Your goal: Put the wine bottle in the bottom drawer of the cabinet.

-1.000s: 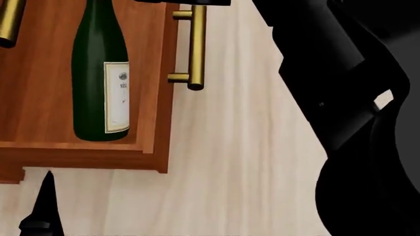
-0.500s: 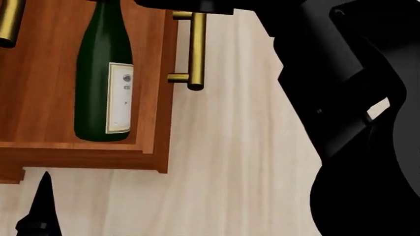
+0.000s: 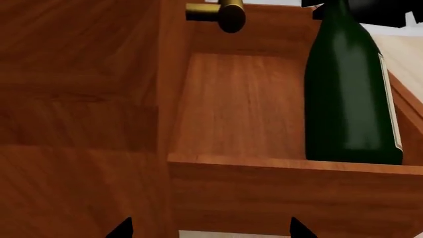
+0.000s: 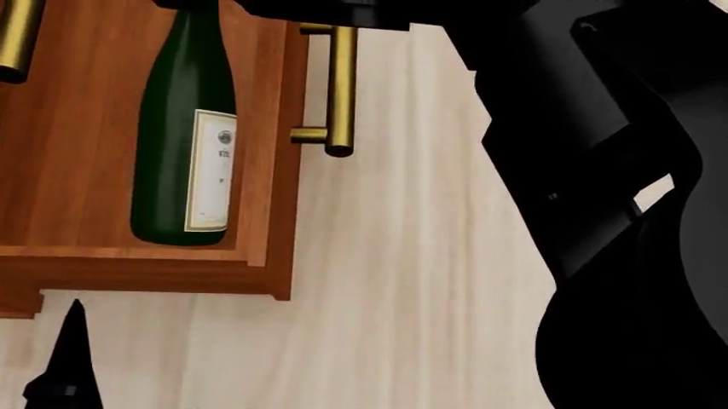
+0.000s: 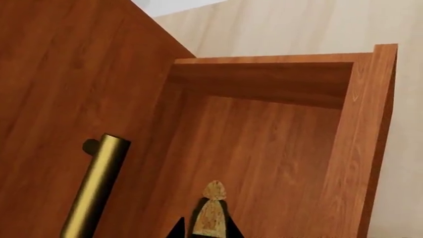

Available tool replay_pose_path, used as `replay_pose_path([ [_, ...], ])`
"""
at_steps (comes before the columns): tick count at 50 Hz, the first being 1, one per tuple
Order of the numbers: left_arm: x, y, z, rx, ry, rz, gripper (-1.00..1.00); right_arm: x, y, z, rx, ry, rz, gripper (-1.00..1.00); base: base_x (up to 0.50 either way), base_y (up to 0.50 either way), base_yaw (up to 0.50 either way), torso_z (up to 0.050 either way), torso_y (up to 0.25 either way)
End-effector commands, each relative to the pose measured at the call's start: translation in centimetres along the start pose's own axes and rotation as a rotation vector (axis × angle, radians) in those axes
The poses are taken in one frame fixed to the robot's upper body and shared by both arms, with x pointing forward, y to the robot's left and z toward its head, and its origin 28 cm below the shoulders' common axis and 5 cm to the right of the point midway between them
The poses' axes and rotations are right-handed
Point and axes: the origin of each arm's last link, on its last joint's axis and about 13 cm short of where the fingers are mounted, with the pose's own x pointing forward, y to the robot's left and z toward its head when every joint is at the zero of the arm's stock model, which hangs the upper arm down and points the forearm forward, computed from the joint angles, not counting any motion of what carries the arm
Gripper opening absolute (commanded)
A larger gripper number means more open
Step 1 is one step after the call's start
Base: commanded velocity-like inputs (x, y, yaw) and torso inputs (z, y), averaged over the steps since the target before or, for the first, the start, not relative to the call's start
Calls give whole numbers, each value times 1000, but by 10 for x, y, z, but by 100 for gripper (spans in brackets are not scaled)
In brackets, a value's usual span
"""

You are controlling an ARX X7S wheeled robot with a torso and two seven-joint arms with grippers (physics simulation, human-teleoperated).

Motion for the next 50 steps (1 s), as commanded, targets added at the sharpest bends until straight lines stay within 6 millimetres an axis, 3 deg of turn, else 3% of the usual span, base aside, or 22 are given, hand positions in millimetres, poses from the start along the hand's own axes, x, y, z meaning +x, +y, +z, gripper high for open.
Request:
replay_pose_path([
  [1, 1, 2, -1, -5, 0, 5, 100, 15, -6, -31, -54, 162, -50, -100, 0, 0, 0, 0, 0],
  [7, 1, 0, -3, -12, 6, -2, 100, 15, -6, -31, -54, 162, -50, -100, 0, 0, 0, 0, -2],
  [8, 2, 1, -4, -11, 6, -1, 100, 15, -6, -31, -54, 162, -50, 100, 0, 0, 0, 0, 0],
  [45, 0, 1, -3, -10, 7, 2, 100, 15, -6, -31, -54, 162, -50, 100, 0, 0, 0, -1, -3],
  [46, 0, 1, -3, -13, 7, 3, 100, 17, -13, -33, -84, 157, -69, 100, 0, 0, 0, 0, 0],
  [50, 0, 1, -3, -10, 7, 3, 100, 13, -9, -26, -98, 138, -54, 100, 0, 0, 0, -2, -6],
])
